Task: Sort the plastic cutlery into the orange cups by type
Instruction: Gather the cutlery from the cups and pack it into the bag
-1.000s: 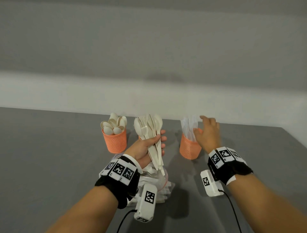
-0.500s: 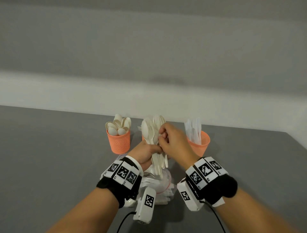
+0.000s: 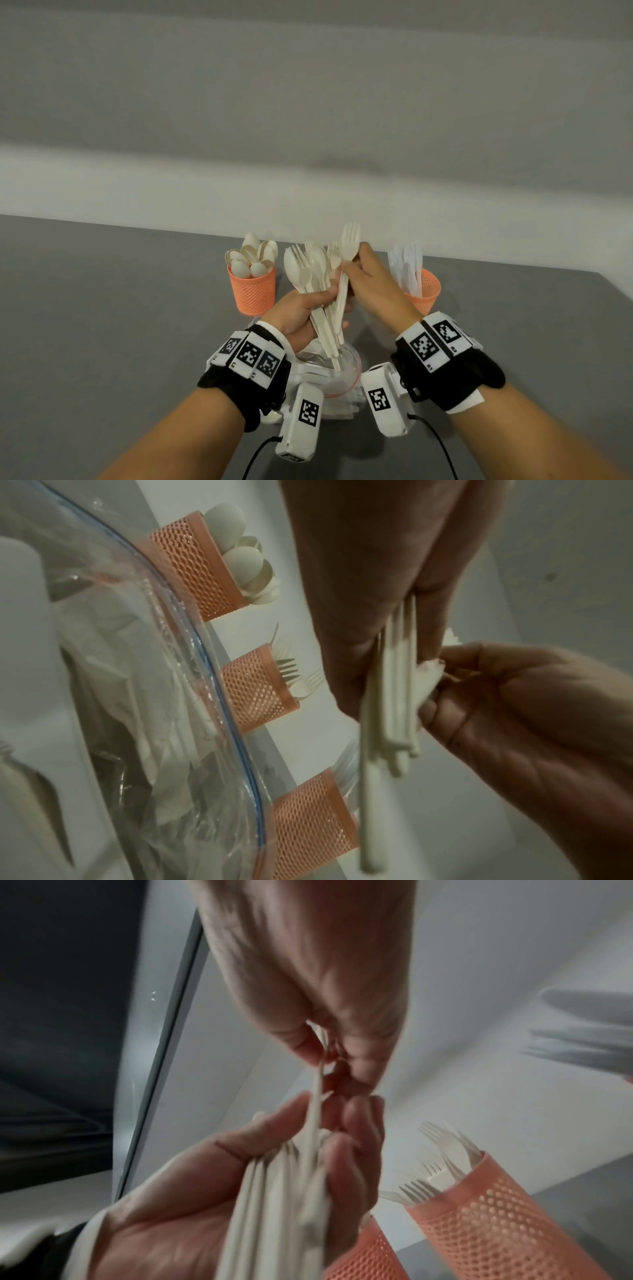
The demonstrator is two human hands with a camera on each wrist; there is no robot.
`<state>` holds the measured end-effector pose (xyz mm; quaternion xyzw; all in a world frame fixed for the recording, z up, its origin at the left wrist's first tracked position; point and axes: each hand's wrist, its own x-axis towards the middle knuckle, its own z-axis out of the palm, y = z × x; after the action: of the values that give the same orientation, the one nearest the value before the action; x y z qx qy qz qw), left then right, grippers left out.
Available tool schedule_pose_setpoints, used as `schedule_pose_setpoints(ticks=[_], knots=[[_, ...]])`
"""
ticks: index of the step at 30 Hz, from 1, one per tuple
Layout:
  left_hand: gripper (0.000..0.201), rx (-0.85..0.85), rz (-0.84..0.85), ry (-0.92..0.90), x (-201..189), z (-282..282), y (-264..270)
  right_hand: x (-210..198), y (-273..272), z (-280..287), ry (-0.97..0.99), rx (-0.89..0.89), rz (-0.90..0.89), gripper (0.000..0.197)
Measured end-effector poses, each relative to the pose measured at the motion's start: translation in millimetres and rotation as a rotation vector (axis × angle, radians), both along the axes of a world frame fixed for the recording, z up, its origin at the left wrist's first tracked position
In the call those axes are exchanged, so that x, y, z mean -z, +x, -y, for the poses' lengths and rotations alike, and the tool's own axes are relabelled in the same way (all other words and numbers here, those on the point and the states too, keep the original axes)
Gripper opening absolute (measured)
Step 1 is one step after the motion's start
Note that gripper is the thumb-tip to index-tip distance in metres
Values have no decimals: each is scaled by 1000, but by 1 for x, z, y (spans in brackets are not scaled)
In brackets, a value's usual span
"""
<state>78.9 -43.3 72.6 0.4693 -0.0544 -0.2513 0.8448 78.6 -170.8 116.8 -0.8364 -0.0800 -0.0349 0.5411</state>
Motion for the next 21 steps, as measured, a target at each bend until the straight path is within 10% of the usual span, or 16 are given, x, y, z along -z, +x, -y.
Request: schedule_pose_setpoints(ticks=[4,11,21], knots=[[17,1,15,50,-1,1,-1,-8,-2,5,244,-7,57,18],[18,64,76,188,1,3,-2,2,-2,-9,-7,-129,-47,8],[25,55,70,95,-2,-10,3,2,10,-16,405,-62,-125,18]])
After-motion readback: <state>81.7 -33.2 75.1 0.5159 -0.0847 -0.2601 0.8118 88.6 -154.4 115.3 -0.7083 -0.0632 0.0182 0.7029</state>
